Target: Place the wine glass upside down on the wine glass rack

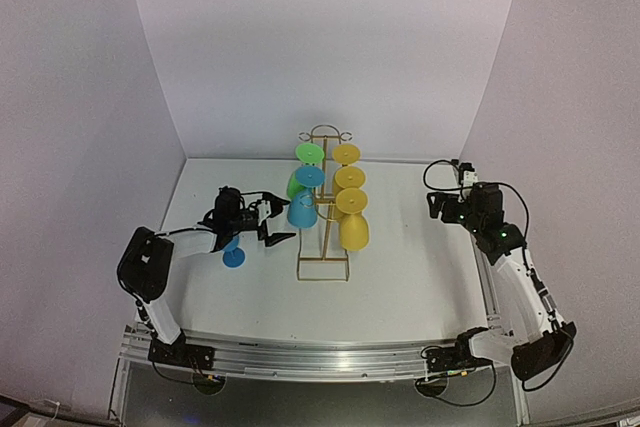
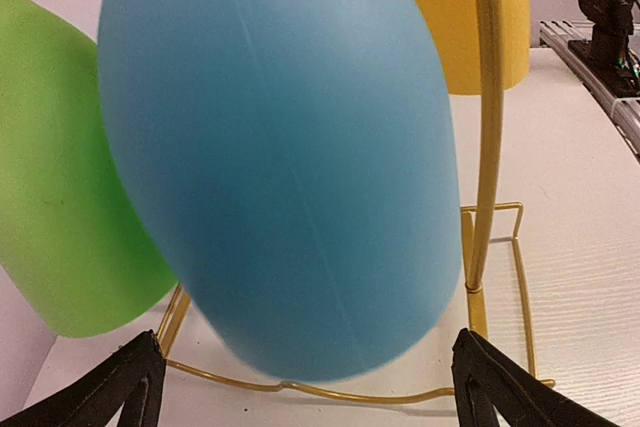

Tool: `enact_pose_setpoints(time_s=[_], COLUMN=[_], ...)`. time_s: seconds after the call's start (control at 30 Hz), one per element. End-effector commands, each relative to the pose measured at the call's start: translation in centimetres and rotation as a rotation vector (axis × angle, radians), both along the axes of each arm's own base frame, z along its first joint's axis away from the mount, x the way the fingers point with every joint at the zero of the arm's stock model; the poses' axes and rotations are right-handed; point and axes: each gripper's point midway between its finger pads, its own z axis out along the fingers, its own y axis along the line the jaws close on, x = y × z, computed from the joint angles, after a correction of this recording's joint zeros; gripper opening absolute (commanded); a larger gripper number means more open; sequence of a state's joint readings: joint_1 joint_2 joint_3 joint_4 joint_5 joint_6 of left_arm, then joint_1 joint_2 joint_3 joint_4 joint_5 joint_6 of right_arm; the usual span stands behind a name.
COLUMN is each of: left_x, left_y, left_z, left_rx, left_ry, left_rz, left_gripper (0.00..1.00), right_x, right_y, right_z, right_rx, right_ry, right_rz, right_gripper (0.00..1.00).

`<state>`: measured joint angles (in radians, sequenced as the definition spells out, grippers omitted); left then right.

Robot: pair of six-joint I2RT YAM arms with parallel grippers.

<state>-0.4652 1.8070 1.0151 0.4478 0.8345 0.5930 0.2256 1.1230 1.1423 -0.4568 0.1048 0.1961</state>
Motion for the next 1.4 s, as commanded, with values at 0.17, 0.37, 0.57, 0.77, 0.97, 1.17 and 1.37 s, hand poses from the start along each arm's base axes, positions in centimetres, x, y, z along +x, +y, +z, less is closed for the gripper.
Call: enact_pose_setpoints(time_s=[0.17,0.37,0.57,0.77,0.97,1.17,1.37], left_x=[-4.2,-6.0,-6.0,-6.3,-3.7,-0.1,-0.8], left_y=[2.4,4.9,9.9,15.5,19.6,21.8,22.2], left_z=[4.4,5.7,9.7,7.6,4.7,2.4,-0.6], left_rx=[0.086,0.174,0.333,0.637,0.847,0.943,1.014], left_ry=[-0.056,0.007,0.339,0.705,0.725,0.597,0.605], left_rz=[-0.040,0.025,0.202,0.368,0.584,0.716,0.653], left_gripper=[1.00,0.99,0.97,0.99,0.99,0.87,0.78], right_x=[-0.3,-0.6,-1.6,-3.4,-4.5,-5.3,-6.1], right_y=[0.8,1.3,1.4,1.6,2.4,3.0,2.9], right_z=[3.0,4.1,5.4,6.4,6.5,5.9,6.4], right_rx=[0.074,0.123,0.215,0.294,0.410,0.494,0.526], right_ry=[-0.067,-0.083,-0.099,-0.118,-0.088,-0.047,-0.057], right_rz=[0.025,0.037,0.022,0.033,0.049,0.054,0.051], right_gripper=[0.98,0.98,0.98,0.98,0.98,0.98,0.98])
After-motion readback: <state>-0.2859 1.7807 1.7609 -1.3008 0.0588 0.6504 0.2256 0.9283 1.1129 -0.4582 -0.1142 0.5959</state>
